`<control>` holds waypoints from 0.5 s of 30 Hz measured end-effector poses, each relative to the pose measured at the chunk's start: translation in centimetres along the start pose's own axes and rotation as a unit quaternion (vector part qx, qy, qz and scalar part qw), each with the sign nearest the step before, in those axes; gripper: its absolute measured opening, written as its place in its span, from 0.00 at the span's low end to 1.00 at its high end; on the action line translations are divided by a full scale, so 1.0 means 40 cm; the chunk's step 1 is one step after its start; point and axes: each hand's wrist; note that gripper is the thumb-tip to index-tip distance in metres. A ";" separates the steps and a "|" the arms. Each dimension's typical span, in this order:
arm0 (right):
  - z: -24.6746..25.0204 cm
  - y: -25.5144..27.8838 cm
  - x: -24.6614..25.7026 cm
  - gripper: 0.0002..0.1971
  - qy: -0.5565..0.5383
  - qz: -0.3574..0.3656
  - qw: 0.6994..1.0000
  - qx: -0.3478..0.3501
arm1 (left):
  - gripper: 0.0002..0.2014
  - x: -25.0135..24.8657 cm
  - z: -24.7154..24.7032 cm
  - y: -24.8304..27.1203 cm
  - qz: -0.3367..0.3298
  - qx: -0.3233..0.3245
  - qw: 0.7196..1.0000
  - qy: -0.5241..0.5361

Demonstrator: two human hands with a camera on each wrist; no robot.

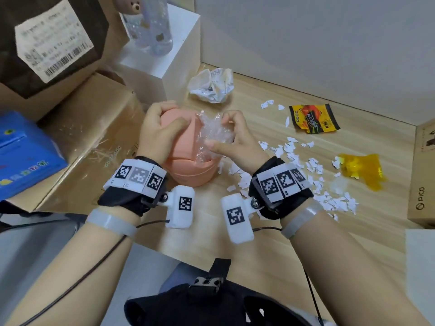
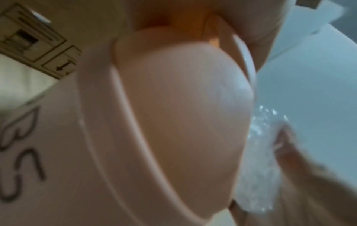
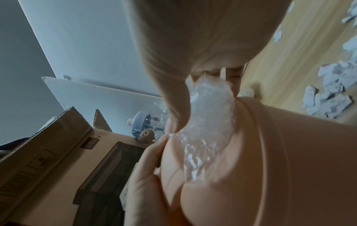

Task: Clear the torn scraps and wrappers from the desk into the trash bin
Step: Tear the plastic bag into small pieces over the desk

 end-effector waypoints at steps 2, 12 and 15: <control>0.009 -0.009 0.002 0.22 0.062 0.026 0.996 -0.054 | 0.16 0.002 -0.002 0.000 0.036 0.021 0.998 0.052; 0.000 -0.005 0.007 0.25 0.320 0.332 0.885 -0.058 | 0.14 0.000 -0.009 -0.004 0.041 0.014 0.996 0.084; -0.007 0.000 0.003 0.33 0.396 0.310 0.864 0.031 | 0.16 -0.004 -0.002 -0.008 0.046 0.032 0.995 0.086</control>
Point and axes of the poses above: each hand's wrist, its own y-axis away from the middle knuckle, its own z-axis out of the back of the hand, x = y × z, and after that the axes turned 15 degrees about -x, right-handed
